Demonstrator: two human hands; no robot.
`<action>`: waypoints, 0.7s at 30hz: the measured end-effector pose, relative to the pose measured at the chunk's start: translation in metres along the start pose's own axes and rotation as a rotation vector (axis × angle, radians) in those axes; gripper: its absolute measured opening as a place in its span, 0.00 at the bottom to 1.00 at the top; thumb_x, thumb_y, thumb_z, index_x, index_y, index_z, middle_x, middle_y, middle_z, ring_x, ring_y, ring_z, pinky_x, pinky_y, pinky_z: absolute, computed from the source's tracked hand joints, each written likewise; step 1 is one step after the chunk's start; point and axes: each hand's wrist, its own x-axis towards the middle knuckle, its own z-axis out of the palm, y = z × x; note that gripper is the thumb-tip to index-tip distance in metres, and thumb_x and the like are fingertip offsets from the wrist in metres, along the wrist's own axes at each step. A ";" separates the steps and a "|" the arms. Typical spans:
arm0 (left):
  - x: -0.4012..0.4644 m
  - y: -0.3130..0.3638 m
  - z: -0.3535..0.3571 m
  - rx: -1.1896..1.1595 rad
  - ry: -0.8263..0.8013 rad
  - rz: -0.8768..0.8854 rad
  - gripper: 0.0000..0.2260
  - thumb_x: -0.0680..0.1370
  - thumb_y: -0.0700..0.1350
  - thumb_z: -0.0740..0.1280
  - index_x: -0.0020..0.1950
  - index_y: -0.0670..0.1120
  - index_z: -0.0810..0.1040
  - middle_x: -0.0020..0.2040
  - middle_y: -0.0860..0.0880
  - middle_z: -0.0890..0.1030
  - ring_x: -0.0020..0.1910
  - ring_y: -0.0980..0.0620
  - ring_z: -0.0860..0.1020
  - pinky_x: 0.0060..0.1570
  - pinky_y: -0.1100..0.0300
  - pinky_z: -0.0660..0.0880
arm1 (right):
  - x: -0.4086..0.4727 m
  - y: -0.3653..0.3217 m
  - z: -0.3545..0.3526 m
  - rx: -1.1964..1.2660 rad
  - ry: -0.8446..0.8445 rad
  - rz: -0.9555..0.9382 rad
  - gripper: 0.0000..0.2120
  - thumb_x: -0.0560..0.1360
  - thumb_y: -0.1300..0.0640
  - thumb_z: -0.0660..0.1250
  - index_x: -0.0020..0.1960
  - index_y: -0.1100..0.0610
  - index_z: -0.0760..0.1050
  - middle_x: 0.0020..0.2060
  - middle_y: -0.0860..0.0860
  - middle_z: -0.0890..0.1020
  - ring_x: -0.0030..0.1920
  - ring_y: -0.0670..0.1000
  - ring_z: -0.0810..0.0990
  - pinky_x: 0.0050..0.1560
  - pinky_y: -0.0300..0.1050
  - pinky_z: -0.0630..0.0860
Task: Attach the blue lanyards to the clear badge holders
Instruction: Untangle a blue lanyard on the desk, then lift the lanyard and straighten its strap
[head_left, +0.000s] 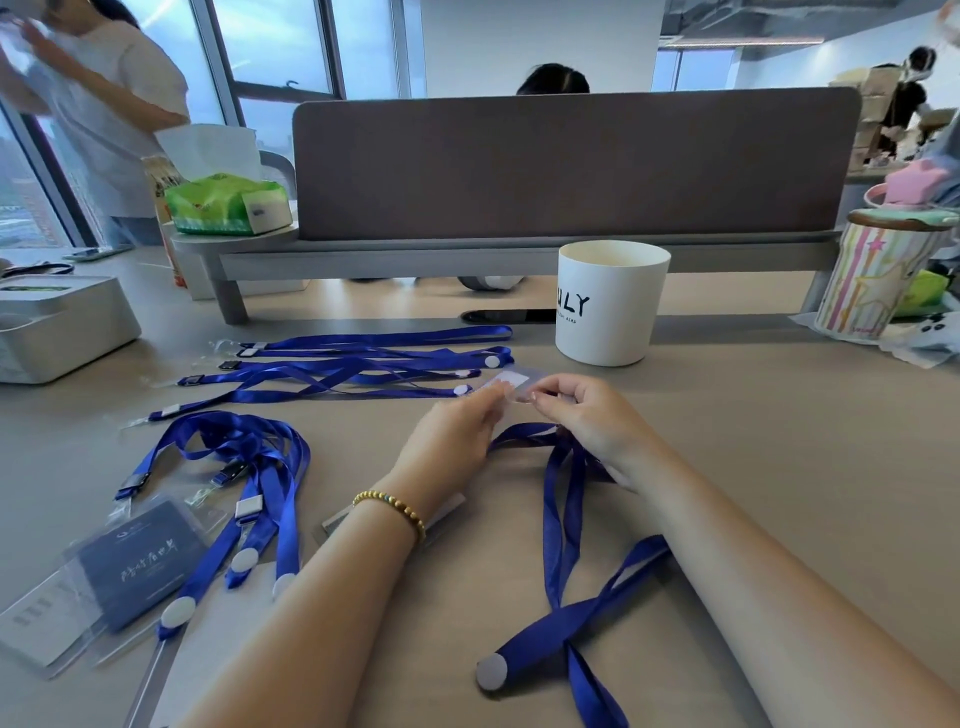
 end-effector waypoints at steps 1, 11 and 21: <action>0.001 0.000 -0.001 0.034 0.058 0.001 0.16 0.79 0.41 0.59 0.68 0.48 0.69 0.57 0.46 0.80 0.54 0.47 0.79 0.55 0.56 0.75 | 0.000 -0.002 0.000 0.024 -0.001 0.011 0.06 0.77 0.56 0.64 0.47 0.52 0.81 0.46 0.51 0.85 0.49 0.47 0.80 0.51 0.38 0.74; 0.005 0.009 -0.012 0.394 0.129 -0.059 0.22 0.78 0.36 0.60 0.71 0.46 0.62 0.66 0.46 0.73 0.61 0.48 0.74 0.54 0.57 0.75 | 0.005 -0.004 -0.002 0.094 0.201 0.132 0.11 0.77 0.62 0.58 0.38 0.54 0.73 0.26 0.48 0.69 0.27 0.48 0.64 0.29 0.40 0.62; 0.001 0.021 -0.019 0.218 -0.319 -0.120 0.22 0.74 0.64 0.57 0.54 0.47 0.76 0.54 0.50 0.74 0.52 0.52 0.74 0.51 0.58 0.74 | 0.008 -0.011 -0.027 0.693 0.313 0.090 0.14 0.78 0.70 0.49 0.42 0.56 0.68 0.33 0.52 0.71 0.32 0.49 0.71 0.37 0.42 0.69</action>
